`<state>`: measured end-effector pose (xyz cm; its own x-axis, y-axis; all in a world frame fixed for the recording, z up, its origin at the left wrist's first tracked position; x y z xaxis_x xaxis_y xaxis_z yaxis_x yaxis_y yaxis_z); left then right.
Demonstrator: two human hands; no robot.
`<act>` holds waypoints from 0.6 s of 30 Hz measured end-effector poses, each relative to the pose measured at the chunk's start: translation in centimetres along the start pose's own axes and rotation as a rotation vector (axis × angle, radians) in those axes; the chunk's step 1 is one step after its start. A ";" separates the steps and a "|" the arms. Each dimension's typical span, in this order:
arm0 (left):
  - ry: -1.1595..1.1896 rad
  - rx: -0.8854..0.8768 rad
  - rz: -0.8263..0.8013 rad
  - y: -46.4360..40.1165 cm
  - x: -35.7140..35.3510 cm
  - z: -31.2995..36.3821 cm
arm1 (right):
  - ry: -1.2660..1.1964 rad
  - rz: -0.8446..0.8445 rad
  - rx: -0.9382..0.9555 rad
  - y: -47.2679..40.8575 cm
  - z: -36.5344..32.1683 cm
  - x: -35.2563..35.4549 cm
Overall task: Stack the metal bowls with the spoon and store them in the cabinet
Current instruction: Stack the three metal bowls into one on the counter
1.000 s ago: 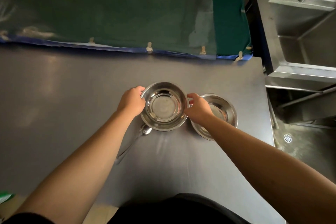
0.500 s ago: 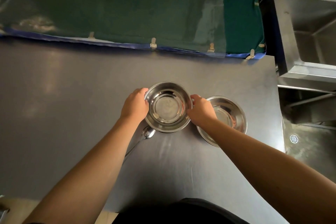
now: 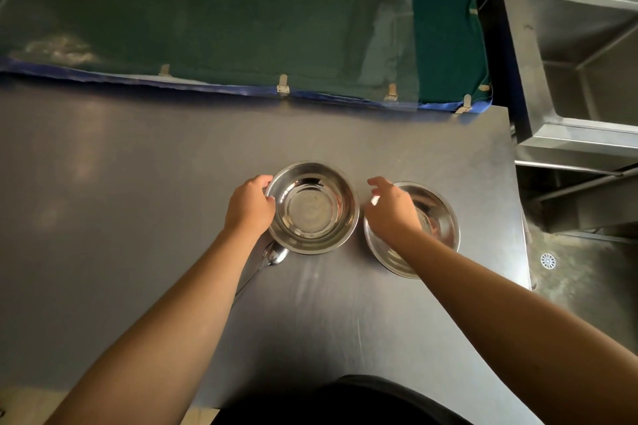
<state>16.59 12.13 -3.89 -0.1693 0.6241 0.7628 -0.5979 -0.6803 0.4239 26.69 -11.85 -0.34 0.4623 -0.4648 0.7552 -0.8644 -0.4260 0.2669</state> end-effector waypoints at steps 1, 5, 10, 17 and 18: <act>0.013 0.010 -0.011 0.0 0.0 -0.1 | 0.010 0.029 -0.009 0.1 0.9 0.9; 0.033 0.037 -0.031 -0.1 0.0 -0.2 | 0.151 0.159 -0.090 1.3 5.8 4.4; 0.051 0.045 -0.060 0.2 -0.4 -0.2 | 0.105 0.147 -0.358 3.6 11.1 6.5; 0.029 0.039 -0.070 0.9 -0.8 -0.1 | -0.129 0.137 -0.465 5.8 12.4 5.3; 0.025 0.039 -0.067 1.1 -0.8 -0.1 | -0.142 0.151 -0.474 6.0 12.5 5.2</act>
<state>16.04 10.92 -4.11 -0.1500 0.6779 0.7197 -0.5774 -0.6510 0.4928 26.40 -26.55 -2.31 0.3192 -0.6085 0.7266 -0.9031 0.0371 0.4278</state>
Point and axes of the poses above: each hand's wrist, its own y-axis away from the middle knuckle, its own x-axis out of the back of the hand, z = x × y, the point moved 2 cm from there along -y, towards the middle knuckle, and after that the axes turned 14 degrees about x, right-handed, at the moved point
